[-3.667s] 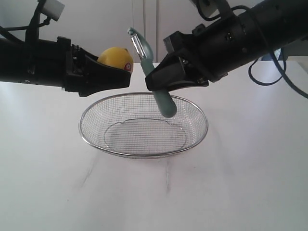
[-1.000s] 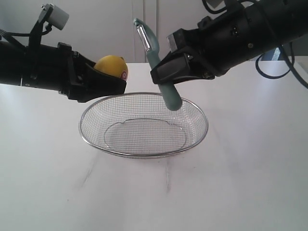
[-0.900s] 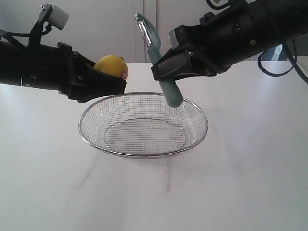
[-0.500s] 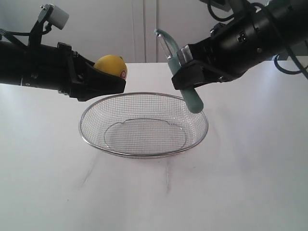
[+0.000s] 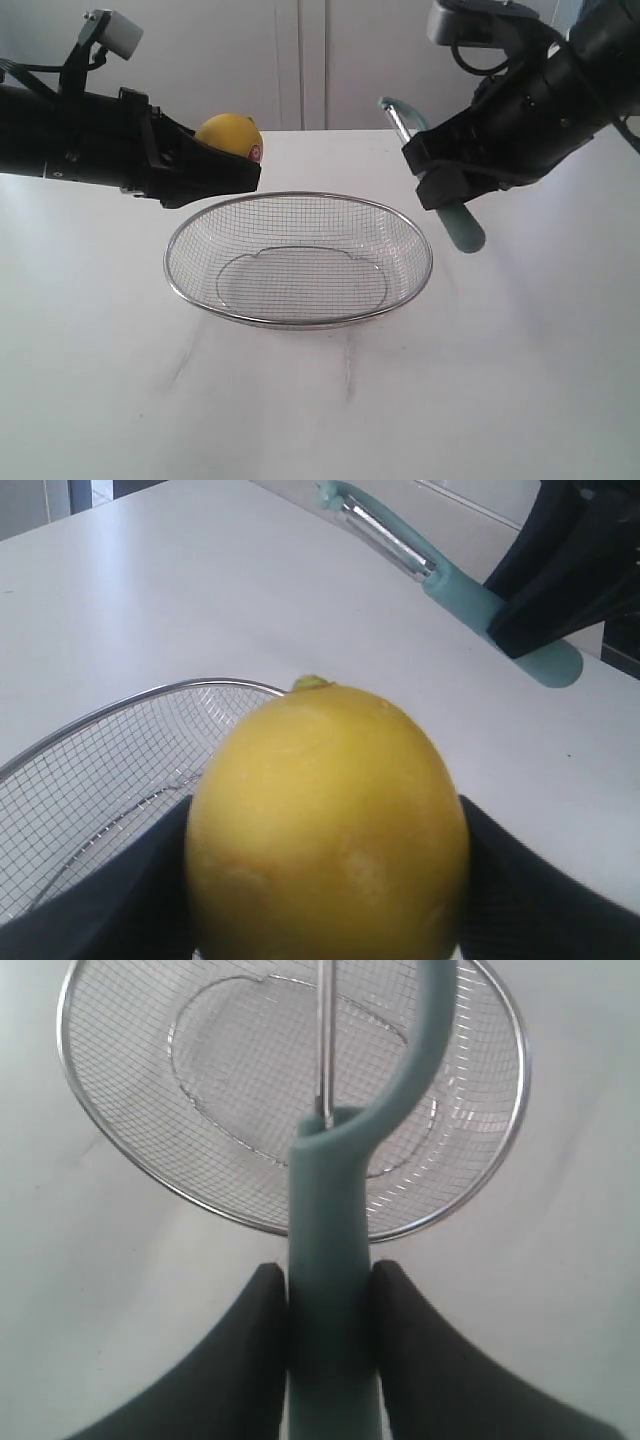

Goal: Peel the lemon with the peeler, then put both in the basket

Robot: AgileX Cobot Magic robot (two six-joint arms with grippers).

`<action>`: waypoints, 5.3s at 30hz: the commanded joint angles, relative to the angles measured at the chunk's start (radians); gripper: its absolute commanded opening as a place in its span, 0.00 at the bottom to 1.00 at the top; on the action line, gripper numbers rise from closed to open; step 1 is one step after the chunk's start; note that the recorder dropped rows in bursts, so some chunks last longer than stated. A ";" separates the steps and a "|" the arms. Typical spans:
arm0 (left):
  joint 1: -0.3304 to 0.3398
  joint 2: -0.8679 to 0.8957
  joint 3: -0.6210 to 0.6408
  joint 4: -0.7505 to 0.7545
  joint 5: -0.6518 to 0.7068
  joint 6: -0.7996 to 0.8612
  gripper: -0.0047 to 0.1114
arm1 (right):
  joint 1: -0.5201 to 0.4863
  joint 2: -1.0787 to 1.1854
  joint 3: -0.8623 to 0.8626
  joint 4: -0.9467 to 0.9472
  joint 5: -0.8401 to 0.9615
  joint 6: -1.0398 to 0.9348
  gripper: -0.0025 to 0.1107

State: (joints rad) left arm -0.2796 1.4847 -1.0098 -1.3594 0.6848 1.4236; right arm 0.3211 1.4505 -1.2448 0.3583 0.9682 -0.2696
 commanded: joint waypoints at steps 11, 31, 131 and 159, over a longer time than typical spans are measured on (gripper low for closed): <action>-0.002 -0.007 0.002 -0.019 0.014 -0.010 0.04 | -0.003 0.008 -0.052 -0.094 0.118 0.032 0.02; -0.002 -0.007 0.002 -0.022 -0.003 -0.010 0.04 | -0.003 0.188 -0.263 -0.094 0.224 0.040 0.02; -0.002 -0.007 0.002 -0.022 -0.012 -0.010 0.04 | 0.108 0.639 -0.337 -0.177 -0.100 -0.039 0.40; -0.002 -0.007 0.002 -0.022 -0.041 -0.010 0.04 | 0.108 0.446 -0.337 -0.176 0.070 0.136 0.02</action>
State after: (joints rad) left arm -0.2796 1.4847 -1.0098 -1.3577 0.6268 1.4197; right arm 0.4284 1.9184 -1.5818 0.1837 1.0062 -0.1384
